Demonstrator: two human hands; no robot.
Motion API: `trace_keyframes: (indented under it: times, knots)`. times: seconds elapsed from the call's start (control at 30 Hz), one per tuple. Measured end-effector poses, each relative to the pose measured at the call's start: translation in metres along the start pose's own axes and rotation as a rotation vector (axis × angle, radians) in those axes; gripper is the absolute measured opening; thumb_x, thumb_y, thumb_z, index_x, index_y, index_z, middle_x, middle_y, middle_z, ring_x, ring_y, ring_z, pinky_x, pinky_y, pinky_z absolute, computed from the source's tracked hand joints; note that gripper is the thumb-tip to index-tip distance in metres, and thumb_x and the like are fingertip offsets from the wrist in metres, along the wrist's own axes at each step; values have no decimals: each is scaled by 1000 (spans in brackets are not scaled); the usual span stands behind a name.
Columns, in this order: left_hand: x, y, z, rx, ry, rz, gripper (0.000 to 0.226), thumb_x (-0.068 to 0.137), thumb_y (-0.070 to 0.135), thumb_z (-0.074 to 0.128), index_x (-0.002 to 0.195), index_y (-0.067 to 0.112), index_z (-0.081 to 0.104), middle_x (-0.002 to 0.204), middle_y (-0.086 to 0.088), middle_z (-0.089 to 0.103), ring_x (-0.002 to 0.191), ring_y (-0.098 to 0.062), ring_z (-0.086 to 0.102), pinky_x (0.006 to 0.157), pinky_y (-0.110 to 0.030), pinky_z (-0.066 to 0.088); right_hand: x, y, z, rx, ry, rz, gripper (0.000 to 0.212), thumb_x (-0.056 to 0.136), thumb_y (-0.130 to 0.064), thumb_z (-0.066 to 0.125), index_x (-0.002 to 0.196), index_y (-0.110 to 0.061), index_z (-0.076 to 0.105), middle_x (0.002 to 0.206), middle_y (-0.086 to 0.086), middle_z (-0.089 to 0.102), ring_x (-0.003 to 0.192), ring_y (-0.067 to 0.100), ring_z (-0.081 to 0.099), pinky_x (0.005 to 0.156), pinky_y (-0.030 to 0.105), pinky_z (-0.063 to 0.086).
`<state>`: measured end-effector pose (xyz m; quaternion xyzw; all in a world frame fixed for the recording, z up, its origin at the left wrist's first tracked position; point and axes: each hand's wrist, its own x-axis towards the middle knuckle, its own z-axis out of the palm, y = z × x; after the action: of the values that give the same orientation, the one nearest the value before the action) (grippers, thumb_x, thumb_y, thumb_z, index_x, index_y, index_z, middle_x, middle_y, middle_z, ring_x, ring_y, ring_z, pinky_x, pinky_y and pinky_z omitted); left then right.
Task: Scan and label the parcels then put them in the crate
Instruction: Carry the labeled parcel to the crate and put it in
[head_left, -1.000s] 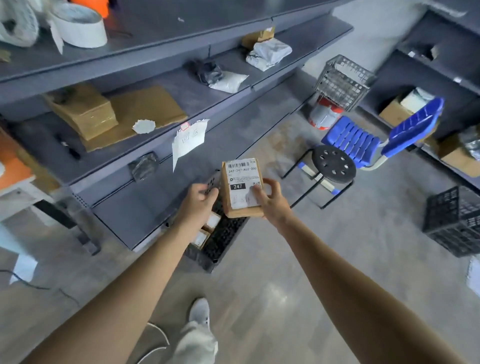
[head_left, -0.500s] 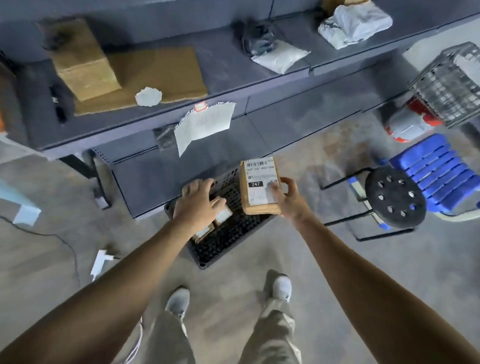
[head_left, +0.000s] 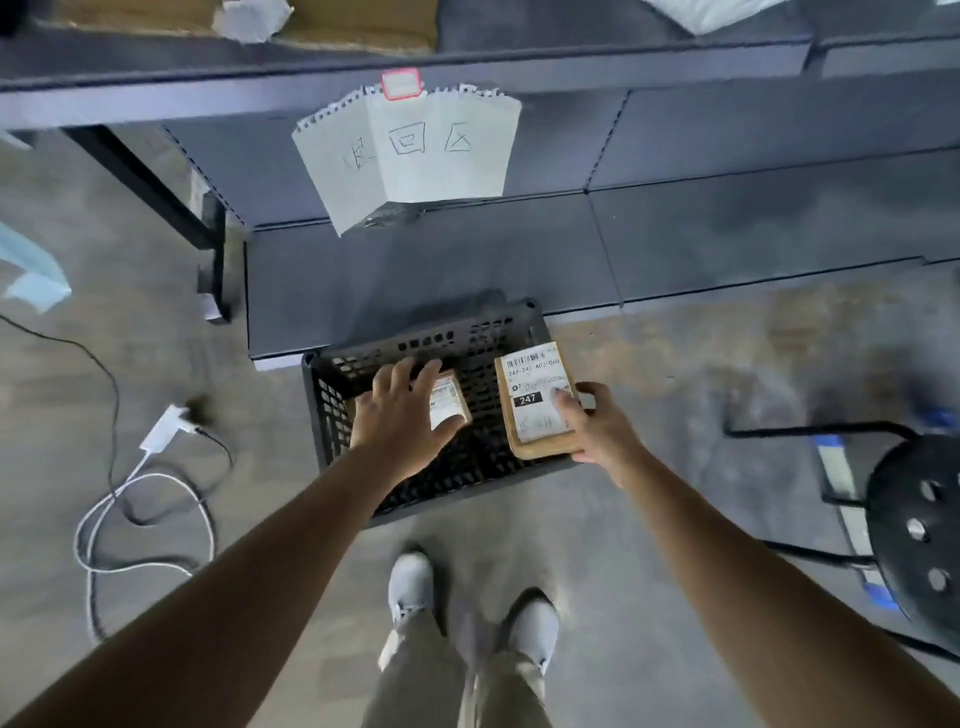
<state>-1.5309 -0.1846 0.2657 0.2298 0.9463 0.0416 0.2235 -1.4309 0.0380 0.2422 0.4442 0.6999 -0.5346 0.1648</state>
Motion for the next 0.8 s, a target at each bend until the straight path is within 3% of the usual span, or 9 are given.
trace_keyframes:
  times: [0.13, 0.23, 0.4, 0.5, 0.63, 0.8]
  knots:
    - [51, -13, 79, 18, -30, -48, 81, 90, 64, 47, 153, 27, 12, 158, -8, 16, 144, -30, 17, 111, -49, 30, 88, 43, 38, -57, -47, -39, 55, 96, -53, 50, 139, -22, 33, 119, 1, 57, 107, 26, 58, 83, 45, 56]
    - [85, -26, 133, 20, -30, -66, 81, 90, 64, 47, 153, 28, 12, 157, -7, 17, 143, -30, 18, 111, -48, 29, 153, 73, 70, -136, -50, -58, 60, 96, -59, 42, 142, -23, 29, 130, 8, 59, 113, 31, 59, 94, 53, 51]
    - [140, -43, 203, 9, -64, -67, 82, 90, 64, 47, 153, 28, 10, 158, -7, 14, 144, -30, 15, 109, -49, 32, 237, 105, 115, -199, -65, -20, 54, 103, -49, 34, 148, -20, 24, 136, 14, 55, 119, 34, 55, 97, 53, 49]
    - [168, -53, 228, 33, -60, -40, 80, 91, 64, 44, 153, 28, 8, 158, -8, 14, 144, -30, 16, 111, -49, 31, 279, 117, 134, -205, -42, -15, 53, 103, -47, 34, 149, -20, 25, 138, 14, 53, 121, 34, 54, 99, 50, 48]
    - [197, -62, 245, 54, -34, -28, 80, 91, 65, 42, 152, 27, 8, 155, -8, 16, 142, -30, 19, 109, -48, 33, 322, 127, 150, -273, -15, -35, 51, 105, -44, 33, 148, -16, 29, 140, 15, 51, 124, 35, 51, 90, 32, 38]
    - [208, -71, 261, 89, -64, -33, 83, 90, 67, 41, 153, 26, 6, 156, -8, 14, 143, -31, 18, 109, -48, 32, 341, 137, 161, -299, -14, 21, 51, 105, -47, 30, 149, -22, 28, 146, 14, 46, 125, 35, 50, 96, 38, 40]
